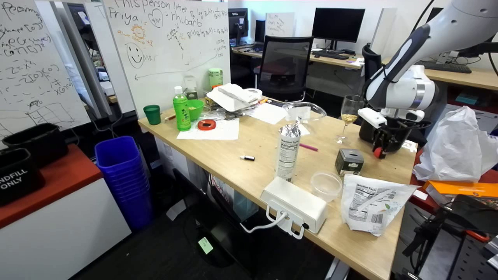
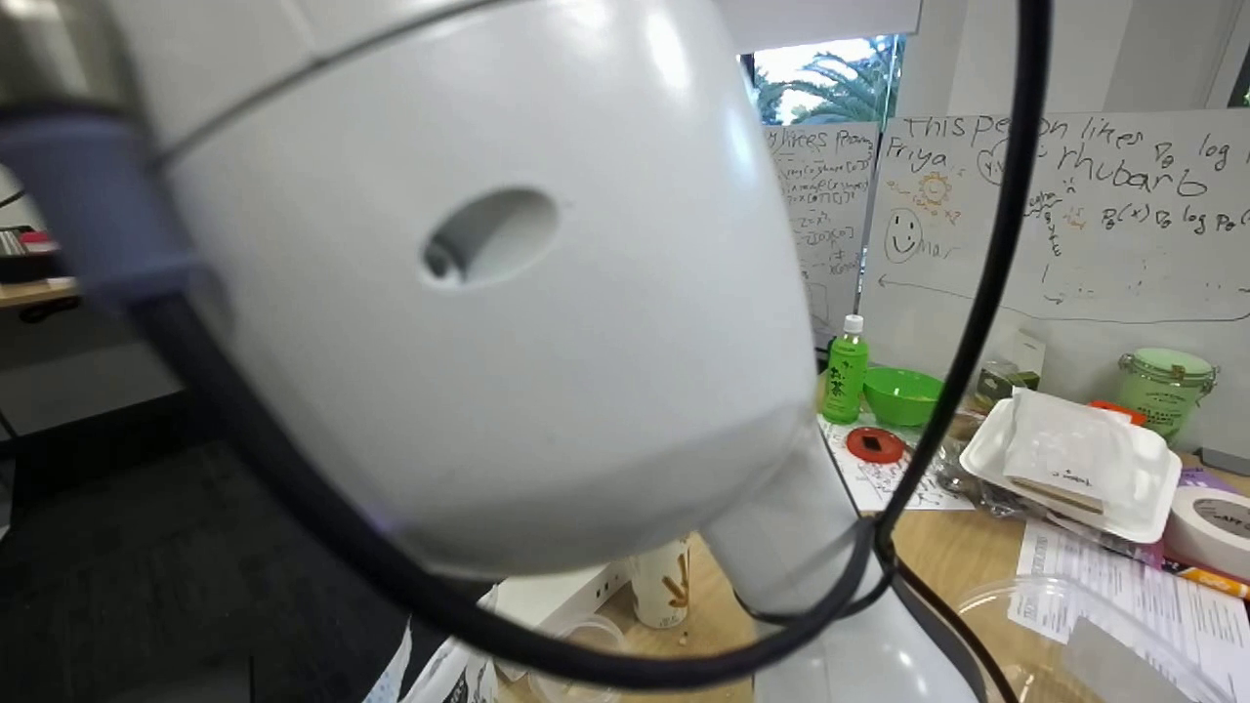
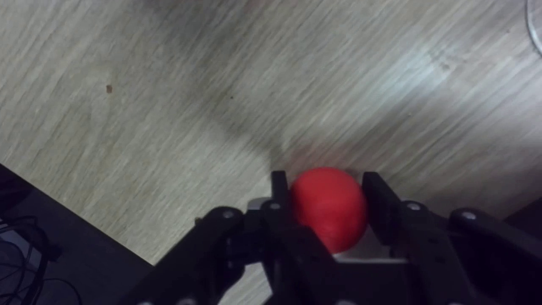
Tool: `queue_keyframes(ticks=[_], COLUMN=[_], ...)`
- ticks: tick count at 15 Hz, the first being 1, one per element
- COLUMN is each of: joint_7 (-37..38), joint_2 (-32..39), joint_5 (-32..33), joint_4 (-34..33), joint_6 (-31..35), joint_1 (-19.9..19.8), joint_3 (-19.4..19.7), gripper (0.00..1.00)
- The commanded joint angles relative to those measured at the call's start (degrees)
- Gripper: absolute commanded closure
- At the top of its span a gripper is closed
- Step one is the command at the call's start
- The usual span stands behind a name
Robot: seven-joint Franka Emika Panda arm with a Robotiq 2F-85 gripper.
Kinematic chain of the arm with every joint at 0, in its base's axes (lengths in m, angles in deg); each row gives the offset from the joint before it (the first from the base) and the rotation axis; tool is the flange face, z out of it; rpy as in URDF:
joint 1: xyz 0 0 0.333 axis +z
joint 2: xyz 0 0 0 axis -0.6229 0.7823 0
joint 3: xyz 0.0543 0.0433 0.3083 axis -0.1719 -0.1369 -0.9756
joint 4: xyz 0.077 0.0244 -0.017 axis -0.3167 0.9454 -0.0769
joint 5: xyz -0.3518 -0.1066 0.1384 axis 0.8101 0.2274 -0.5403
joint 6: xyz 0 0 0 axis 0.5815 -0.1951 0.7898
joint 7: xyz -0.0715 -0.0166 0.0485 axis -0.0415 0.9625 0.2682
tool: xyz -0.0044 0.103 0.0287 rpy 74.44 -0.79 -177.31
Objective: Move the red ball to the left side of the table
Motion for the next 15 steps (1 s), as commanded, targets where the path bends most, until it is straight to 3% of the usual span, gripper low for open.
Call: queue_keyframes(ticks=[1,10,15], joint_7=[-0.2,-2.9,-9.4], joint_2=[0.1,-6.3,-13.1], joint_5=[-1.2,-0.3,-2.2], joint_4=[-0.3,8.2,15.3], joint_6=[1.4,4.9,8.3], joint_1=[-1.7,-1.1,-2.8], joint_3=[-1.5,-0.4,-2.9], gripper=[0.80,0.80,0.80])
